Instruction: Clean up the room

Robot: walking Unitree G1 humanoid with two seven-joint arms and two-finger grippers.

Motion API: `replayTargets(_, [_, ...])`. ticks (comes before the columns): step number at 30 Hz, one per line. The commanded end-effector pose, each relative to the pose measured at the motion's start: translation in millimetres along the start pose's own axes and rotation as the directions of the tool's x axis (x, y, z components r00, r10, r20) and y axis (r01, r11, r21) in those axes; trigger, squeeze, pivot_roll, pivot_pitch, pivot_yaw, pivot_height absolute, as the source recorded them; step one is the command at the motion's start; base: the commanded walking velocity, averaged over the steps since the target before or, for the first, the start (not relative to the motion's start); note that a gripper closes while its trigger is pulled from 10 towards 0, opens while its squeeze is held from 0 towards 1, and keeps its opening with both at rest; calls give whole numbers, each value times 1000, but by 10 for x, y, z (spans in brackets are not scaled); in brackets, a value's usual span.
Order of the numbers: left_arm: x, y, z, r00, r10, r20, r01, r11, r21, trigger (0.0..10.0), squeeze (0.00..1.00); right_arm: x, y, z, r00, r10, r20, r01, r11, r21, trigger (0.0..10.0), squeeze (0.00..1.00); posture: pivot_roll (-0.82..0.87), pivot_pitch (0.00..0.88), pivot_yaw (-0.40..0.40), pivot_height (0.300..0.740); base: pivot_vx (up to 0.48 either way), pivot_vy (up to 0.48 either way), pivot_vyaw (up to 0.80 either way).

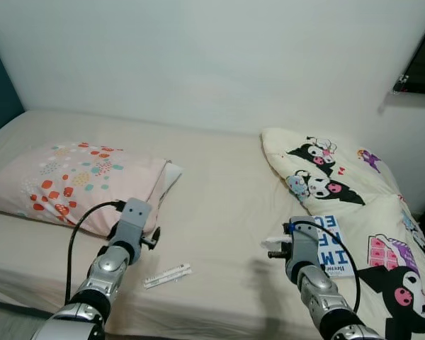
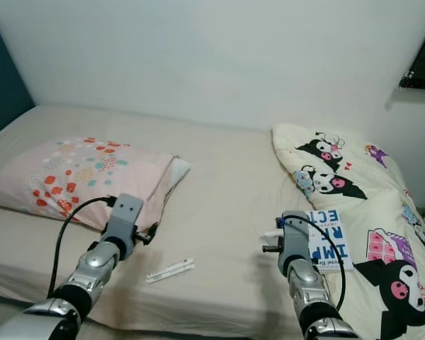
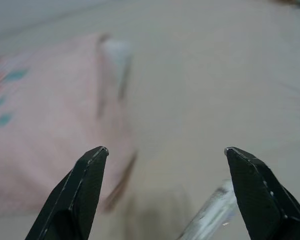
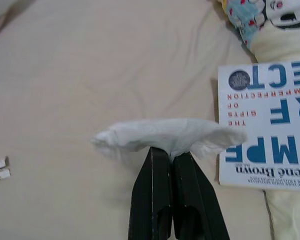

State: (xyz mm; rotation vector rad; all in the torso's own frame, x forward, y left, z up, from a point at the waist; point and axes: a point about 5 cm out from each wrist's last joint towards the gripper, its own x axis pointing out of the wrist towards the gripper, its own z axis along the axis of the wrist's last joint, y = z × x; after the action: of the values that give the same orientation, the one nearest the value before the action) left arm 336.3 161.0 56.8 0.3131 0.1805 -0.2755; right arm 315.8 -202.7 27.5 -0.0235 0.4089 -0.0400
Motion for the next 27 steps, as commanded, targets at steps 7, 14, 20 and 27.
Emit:
replayTargets(7, [23, -211, -9, 990, -135, -31, 138, 982, 129, 10000, 0, 49, 27, 241, 997, 18, 74, -18, 1000, -7, 10000, 0, 2, 33, -34, 635, 0, 0, 0])
replayTargets(14, [29, -237, -61, 989, -119, -91, 136, 967, 215, 10000, 0, 49, 68, 260, 996, 23, 82, -23, 1000, -6, 10000, 0, -4, 50, -35, 615, 0, 0, 0])
replayTargets(20, [44, -245, -48, 989, -112, -93, 129, 971, 200, 10000, 0, 35, 82, 255, 996, 29, 86, -29, 1000, -6, 10000, 0, -13, 60, -27, 600, 0, 0, 0])
replayTargets(27, [87, -279, 43, 990, -128, -61, 137, 973, 187, 10000, 0, -9, 85, 229, 995, 32, 99, -32, 999, -1, 10000, 0, -29, 89, -17, 580, 0, 0, 0])
